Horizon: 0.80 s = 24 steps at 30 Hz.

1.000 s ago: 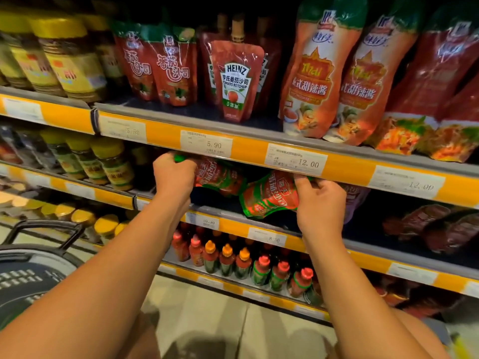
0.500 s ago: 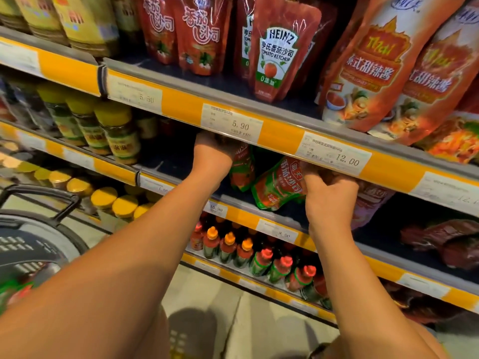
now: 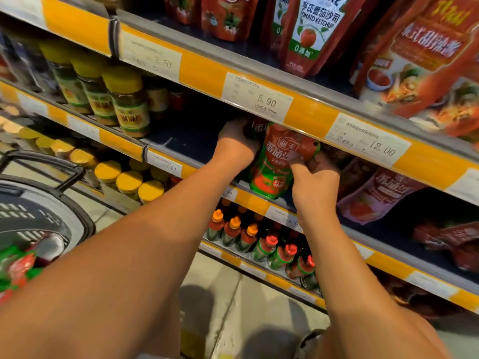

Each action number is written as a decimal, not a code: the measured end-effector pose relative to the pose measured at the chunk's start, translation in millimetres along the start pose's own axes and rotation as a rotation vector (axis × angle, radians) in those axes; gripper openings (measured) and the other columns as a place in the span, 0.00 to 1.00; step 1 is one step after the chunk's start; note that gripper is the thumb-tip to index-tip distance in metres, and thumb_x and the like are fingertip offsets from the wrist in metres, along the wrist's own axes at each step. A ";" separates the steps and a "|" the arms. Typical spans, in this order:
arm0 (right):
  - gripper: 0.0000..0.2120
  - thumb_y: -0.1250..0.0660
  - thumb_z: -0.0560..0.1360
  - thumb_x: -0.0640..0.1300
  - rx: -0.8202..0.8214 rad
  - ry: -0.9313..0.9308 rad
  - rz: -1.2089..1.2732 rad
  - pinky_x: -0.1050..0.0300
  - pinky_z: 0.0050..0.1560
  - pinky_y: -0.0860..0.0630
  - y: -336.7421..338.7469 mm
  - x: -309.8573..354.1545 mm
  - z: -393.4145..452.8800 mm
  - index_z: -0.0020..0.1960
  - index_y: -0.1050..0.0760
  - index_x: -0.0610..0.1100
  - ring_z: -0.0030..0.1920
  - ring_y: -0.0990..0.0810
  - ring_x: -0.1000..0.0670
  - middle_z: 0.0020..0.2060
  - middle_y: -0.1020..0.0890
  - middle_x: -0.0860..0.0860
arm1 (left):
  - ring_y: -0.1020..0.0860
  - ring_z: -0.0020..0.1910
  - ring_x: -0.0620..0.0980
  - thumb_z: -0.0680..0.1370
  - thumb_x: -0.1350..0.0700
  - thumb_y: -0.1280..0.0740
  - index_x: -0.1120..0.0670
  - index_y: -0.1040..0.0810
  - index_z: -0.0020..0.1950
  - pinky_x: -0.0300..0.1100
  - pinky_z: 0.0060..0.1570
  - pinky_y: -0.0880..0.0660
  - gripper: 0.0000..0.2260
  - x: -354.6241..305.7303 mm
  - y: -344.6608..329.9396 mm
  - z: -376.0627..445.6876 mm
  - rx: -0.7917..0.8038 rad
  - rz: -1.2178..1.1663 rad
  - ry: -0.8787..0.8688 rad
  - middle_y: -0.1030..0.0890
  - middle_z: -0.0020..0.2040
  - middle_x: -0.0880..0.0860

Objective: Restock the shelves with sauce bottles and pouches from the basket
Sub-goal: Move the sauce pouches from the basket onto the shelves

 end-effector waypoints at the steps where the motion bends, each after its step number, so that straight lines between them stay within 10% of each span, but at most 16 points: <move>1: 0.09 0.27 0.77 0.45 -0.009 -0.002 -0.003 0.54 0.52 0.20 -0.3 -1.6 0.1 0.57 0.17 0.46 0.52 0.15 0.55 0.50 0.12 0.56 | 0.19 0.61 0.55 0.77 0.56 0.27 0.54 0.19 0.62 0.49 0.63 0.22 0.14 1.0 -1.0 0.2 0.008 0.028 -0.009 0.16 0.60 0.54; 13: 0.13 0.21 0.71 0.48 0.043 0.016 -0.384 0.75 0.30 0.33 -4.4 -24.5 -14.6 0.46 0.25 0.53 0.36 0.22 0.68 0.37 0.20 0.61 | 0.19 0.60 0.56 0.75 0.62 0.27 0.56 0.20 0.65 0.43 0.56 0.24 0.18 13.8 -2.9 -1.8 0.060 0.165 -0.027 0.16 0.61 0.56; 24: 0.19 0.19 0.68 0.48 -0.055 -0.086 -0.405 0.48 0.42 0.19 39.2 -33.8 -13.3 0.51 0.20 0.38 0.42 0.15 0.48 0.43 0.14 0.46 | 0.21 0.64 0.54 0.72 0.56 0.21 0.54 0.24 0.71 0.41 0.59 0.26 0.28 26.3 -15.2 14.5 -0.013 -0.014 0.042 0.19 0.65 0.54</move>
Point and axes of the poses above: each hand's wrist, its own z-axis towards the middle knuckle, its own y-axis out of the back of the hand, x = y × z, the point moved 7 cm from there along z, towards the middle knuckle
